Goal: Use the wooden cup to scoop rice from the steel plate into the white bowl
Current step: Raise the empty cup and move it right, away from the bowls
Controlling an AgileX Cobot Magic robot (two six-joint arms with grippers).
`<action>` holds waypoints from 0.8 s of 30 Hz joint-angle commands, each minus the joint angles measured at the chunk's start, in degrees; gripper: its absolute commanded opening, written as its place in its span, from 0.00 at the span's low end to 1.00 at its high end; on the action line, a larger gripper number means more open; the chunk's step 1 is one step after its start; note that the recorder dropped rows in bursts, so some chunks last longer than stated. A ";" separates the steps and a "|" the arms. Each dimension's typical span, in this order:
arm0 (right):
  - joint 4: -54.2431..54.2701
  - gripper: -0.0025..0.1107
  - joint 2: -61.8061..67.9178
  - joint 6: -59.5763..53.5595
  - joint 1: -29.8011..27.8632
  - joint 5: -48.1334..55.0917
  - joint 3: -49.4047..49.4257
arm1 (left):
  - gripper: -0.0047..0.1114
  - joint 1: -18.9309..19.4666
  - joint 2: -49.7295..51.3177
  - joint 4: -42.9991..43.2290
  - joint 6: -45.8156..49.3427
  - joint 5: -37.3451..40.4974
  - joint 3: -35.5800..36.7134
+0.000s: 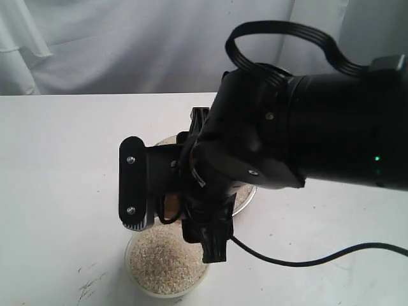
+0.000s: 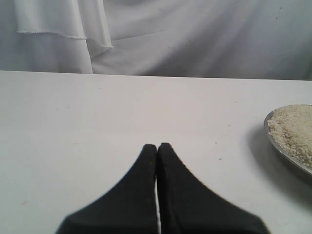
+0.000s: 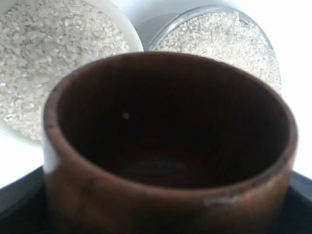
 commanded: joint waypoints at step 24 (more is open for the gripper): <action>23.35 0.02 -5.36 6.82 -21.05 -21.78 4.49 | 0.04 -0.09 -0.29 -0.04 -0.18 -0.36 0.26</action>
